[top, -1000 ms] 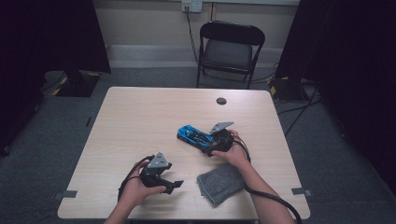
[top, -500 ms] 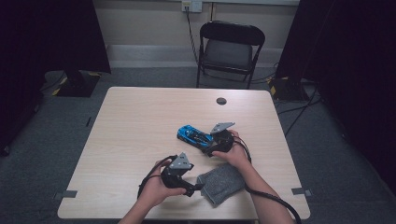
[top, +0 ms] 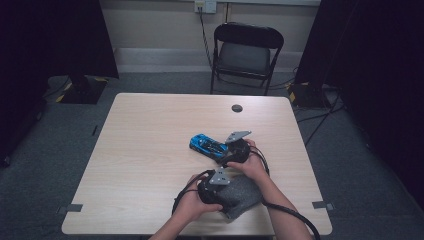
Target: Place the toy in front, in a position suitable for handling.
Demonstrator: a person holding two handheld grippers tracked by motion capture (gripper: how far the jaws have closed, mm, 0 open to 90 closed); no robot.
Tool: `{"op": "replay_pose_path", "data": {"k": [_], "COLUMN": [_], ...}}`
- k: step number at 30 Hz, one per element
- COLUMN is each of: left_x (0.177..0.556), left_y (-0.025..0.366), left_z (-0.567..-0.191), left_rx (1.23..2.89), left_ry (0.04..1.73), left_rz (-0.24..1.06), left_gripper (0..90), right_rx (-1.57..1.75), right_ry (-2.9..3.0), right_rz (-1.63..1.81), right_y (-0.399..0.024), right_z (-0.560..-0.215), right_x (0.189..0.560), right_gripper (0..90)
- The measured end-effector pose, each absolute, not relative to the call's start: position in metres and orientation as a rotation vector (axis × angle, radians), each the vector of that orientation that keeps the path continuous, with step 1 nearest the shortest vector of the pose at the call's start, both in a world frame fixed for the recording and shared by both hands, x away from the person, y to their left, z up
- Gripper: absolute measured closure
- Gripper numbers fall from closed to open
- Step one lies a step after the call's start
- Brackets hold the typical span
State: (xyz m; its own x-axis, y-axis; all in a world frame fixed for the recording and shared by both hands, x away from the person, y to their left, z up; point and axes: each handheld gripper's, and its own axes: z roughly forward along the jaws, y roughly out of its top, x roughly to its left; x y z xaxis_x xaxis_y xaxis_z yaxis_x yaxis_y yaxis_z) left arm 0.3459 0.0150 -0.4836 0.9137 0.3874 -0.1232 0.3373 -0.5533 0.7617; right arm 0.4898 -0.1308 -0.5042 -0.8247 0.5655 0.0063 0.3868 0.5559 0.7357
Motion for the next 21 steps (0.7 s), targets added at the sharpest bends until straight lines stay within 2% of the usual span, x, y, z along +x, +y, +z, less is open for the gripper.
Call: {"op": "replay_pose_path", "data": {"k": [8,12,14,15,17,19,21], "left_x": [0.344,0.343,0.344,0.345,0.346,0.349,0.351], "left_y": [0.016,0.016,0.016,0.017,0.019,0.024,0.032], "left_z": [-0.493,-0.492,-0.490,-0.488,-0.485,-0.480,-0.478], "left_rx": [2.269,2.297,2.315,2.328,2.343,2.355,2.338], "left_ry": [0.409,0.409,0.416,0.421,0.449,0.494,0.548], "left_rz": [0.132,0.166,0.174,0.170,0.151,0.113,0.066], "left_gripper": [24.2,38.8,50.6,50.6,65.6,72.9,74.0], "right_rx": [0.798,0.802,0.801,0.802,0.802,0.802,0.802], "right_ry": [2.560,2.560,2.560,2.559,2.560,2.559,2.560], "right_rz": [1.126,1.124,1.124,1.124,1.124,1.125,1.124], "right_y": [-0.131,-0.131,-0.131,-0.131,-0.131,-0.131,-0.131], "right_z": [-0.504,-0.504,-0.504,-0.504,-0.504,-0.504,-0.504], "right_x": [0.490,0.489,0.489,0.489,0.489,0.489,0.489], "right_gripper": [15.7,15.7,15.8,15.7,15.8,15.7,15.8]}}
